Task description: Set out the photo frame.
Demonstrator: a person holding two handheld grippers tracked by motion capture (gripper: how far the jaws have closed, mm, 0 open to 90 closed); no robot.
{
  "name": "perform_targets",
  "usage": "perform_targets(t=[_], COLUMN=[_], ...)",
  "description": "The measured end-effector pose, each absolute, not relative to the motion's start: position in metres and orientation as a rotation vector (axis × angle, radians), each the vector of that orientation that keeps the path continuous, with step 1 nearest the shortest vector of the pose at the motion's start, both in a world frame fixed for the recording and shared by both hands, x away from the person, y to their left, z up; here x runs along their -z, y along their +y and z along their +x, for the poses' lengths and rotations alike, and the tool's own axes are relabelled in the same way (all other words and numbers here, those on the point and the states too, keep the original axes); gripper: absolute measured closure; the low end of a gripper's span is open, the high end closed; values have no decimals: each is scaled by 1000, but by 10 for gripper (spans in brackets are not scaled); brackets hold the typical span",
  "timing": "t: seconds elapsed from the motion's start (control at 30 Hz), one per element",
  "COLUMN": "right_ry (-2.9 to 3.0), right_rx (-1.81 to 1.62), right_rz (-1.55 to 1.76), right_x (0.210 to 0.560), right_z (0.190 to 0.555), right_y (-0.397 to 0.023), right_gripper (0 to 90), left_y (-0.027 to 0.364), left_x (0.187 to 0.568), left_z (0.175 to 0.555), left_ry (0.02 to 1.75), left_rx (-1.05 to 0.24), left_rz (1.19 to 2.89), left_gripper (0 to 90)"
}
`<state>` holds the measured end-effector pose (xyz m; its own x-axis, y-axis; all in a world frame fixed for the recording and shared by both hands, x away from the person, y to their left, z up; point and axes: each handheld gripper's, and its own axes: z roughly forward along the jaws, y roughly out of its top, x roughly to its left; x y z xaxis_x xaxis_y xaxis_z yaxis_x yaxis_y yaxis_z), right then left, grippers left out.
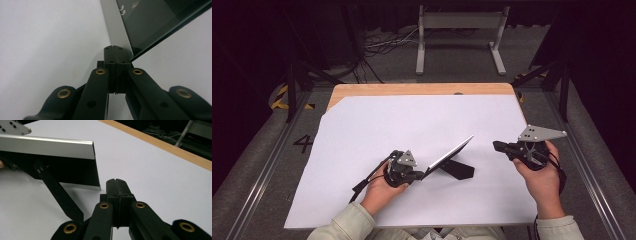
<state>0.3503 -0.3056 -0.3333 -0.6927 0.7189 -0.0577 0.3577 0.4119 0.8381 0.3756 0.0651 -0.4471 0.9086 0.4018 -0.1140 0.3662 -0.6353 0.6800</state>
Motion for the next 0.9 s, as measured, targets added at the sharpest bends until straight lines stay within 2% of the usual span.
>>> perform_targets(t=[0.5, 0.9], right_ry=[2252, 2258], right_rx=[-1198, -1193], right_rz=[934, 934], right_x=[331, 332], right_z=[349, 349], right_y=[-308, -307], right_gripper=[900, 900], left_y=[43, 20], left_x=[446, 446], left_z=[360, 350], left_ry=[426, 357], left_rx=[21, 39], left_rz=[2349, 2364], left_gripper=[900, 900])
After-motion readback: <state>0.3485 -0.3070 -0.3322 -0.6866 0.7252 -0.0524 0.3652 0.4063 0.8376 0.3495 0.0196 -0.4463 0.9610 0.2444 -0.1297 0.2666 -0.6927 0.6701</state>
